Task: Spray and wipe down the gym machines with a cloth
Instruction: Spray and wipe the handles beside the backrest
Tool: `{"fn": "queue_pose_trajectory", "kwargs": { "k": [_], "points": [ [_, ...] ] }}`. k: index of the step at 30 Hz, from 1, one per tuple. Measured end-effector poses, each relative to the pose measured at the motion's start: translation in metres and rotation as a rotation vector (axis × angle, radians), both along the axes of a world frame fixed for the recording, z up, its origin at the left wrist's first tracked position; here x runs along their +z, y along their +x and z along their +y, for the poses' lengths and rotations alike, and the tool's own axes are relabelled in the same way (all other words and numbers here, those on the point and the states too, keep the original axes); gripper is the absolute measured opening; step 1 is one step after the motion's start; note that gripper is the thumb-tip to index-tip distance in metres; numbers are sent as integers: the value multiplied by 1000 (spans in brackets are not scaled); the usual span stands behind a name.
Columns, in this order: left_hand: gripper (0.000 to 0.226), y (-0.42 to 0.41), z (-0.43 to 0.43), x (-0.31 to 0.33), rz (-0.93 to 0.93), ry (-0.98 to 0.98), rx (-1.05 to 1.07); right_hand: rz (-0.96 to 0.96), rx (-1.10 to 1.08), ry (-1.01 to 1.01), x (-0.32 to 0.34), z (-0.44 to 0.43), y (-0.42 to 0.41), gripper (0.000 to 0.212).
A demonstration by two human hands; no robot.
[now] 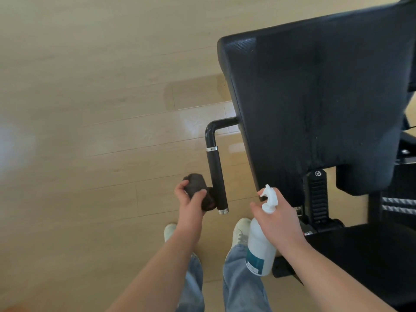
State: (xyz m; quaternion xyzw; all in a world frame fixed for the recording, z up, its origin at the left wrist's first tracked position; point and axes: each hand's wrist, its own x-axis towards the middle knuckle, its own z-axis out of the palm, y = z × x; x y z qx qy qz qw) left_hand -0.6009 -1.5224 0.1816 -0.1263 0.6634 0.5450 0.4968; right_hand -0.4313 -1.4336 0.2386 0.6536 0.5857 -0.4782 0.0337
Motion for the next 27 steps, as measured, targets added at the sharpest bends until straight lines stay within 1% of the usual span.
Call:
{"fn": "queue_pose_trajectory", "kwargs": {
  "k": [1,3,5,7,8,10,12,13,14,16,17,18,19,20,21,22,24,25,27],
  "points": [
    [39,-6,7,1,-68,10,51,1,0,3,0,1,0,22],
    [34,-16,19,2,-150,7,31,5,-2,13,0,2,1,22],
    [37,-22,25,1,-195,29,-80,15,-8,17,0,4,1,22],
    [47,-25,24,0,-186,65,-222,31,-20,14,-1,6,2,22],
    [50,-25,22,2,-119,51,-296,36,-22,13,-1,6,3,22],
    [53,-24,20,10,125,-25,-420,40,-18,13,-2,6,3,22],
    [62,-22,16,18,384,-54,-461,43,-18,6,-2,4,4,24],
    [67,-20,14,21,490,-33,-466,46,-20,3,-2,3,4,24],
    [72,-17,11,22,559,8,-455,49,-22,0,-2,3,5,23],
    [81,-12,11,31,616,86,-446,52,-27,-10,-2,2,6,23],
    [83,-10,14,36,666,108,-509,54,-30,-16,-2,2,6,23],
    [82,-10,17,39,769,133,-627,57,-33,-23,-1,3,6,23],
    [74,-10,20,38,927,166,-763,59,-34,-29,-1,4,6,23],
    [61,-10,22,34,1101,197,-892,60,-33,-29,-1,5,6,23],
    [48,-11,23,28,1263,189,-1007,59,-31,-25,-1,6,7,23],
    [41,-12,23,22,1364,112,-1071,59,-29,-17,-1,7,7,24],
    [38,-15,24,16,1430,-80,-1033,61,-31,-4,-2,9,7,26],
    [38,-16,26,16,1473,-125,-1006,60,-31,-1,-2,10,7,27],
    [39,-18,34,18,1573,-107,-1046,49,-33,-1,-5,13,8,30]
  ]
}}
